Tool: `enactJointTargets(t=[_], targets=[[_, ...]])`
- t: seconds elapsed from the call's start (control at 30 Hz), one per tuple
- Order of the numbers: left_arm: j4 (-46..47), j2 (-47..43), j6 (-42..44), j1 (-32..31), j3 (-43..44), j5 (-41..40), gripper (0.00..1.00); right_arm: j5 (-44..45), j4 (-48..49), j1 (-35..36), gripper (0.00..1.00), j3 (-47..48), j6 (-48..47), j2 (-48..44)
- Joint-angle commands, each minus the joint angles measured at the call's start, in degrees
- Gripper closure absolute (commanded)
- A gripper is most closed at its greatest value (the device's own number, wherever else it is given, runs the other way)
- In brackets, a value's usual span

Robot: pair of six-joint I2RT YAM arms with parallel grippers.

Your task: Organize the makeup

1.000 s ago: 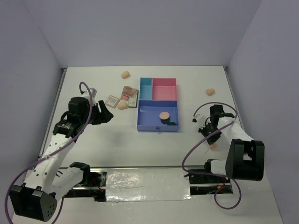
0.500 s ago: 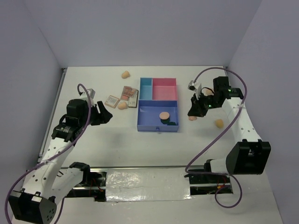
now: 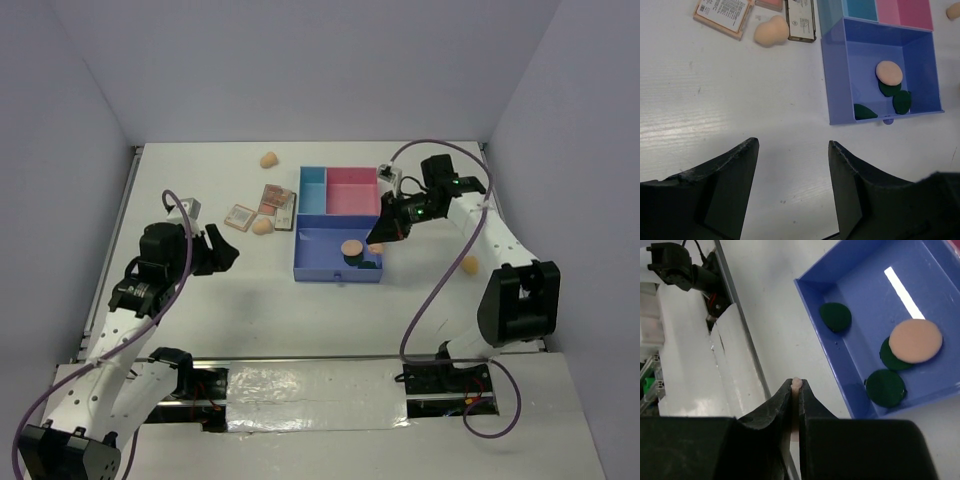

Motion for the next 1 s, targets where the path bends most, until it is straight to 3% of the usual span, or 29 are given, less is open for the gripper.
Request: enactJointTargets(t=[0.0,0.27,0.57,0.97], targets=[[2.64,-0.40,1.74,0.31,-0.22,-0.38,0.30,3.22,13.24,5.41,0.92,-0.44,9.61,-0.19],[2.99,-0.05,1.91,0.31,-0.48,-1.43,0.30,15.17,20.03,8.59,0.74,1.23,13.23,9.29],[2.90,0.74,1.65,0.31,-0.57,-1.52,0.29,22.47,21.52,10.96,0.52,0.53,12.60,11.24],[3.17,1.45,1.39,0.31,-0.48,-0.21,0.28,25.38,20.91,11.05,0.41,2.20,12.08,9.40]])
